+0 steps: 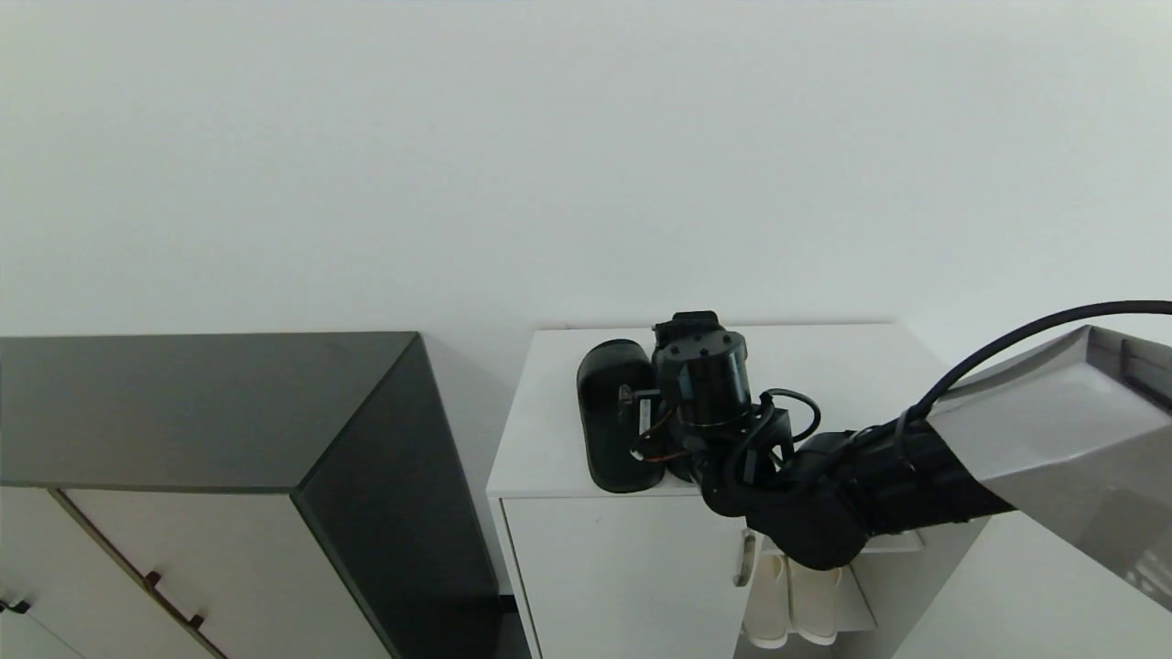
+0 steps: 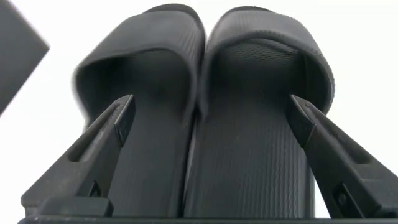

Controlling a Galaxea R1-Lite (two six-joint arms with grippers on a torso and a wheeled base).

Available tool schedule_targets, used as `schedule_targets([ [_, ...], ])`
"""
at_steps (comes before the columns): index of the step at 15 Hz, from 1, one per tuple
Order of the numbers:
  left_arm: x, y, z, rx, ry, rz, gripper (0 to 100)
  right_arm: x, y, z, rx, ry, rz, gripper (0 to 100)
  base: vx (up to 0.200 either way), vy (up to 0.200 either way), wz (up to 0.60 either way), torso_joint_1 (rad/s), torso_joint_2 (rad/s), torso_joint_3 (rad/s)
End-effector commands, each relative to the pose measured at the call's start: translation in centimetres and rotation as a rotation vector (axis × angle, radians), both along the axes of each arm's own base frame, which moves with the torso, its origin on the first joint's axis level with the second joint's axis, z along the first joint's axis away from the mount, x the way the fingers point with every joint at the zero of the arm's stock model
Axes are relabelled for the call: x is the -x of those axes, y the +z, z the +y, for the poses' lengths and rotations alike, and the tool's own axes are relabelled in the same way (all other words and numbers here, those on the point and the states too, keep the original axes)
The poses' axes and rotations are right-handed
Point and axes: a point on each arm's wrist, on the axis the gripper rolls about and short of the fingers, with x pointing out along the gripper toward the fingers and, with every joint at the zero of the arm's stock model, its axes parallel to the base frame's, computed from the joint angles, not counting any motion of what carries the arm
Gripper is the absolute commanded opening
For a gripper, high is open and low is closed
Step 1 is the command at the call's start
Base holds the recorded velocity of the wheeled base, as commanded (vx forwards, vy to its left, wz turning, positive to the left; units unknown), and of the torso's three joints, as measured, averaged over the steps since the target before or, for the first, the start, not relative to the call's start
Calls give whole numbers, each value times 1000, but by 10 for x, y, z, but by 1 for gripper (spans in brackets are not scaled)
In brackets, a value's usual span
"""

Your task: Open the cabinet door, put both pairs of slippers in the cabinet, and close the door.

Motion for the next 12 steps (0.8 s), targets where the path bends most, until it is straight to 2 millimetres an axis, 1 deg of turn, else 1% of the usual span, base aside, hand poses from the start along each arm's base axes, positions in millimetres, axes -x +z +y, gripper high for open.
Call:
schedule_targets([
  [1,0,0,0,0,-1,0,0,-17,-14,3,11,-13,8,100,0,0,0,0,0,0],
  [5,0,0,0,2,-1,0,0,-40,-17,9,29,-36,13,100,0,0,0,0,0,0],
  [6,0,0,0,2,-1,0,0,-41,-16,9,28,-38,12,100,0,0,0,0,0,0],
  [7,0,0,0,2,-1,0,0,-47,-21,11,29,-42,12,100,0,0,0,0,0,0],
  [8,0,0,0,2,-1,0,0,-49,-21,12,35,-42,8,0,0,0,0,0,0,0],
  [12,0,0,0,2,-1,0,0,-47,-19,12,36,-41,4,0,0,0,0,0,0,0],
])
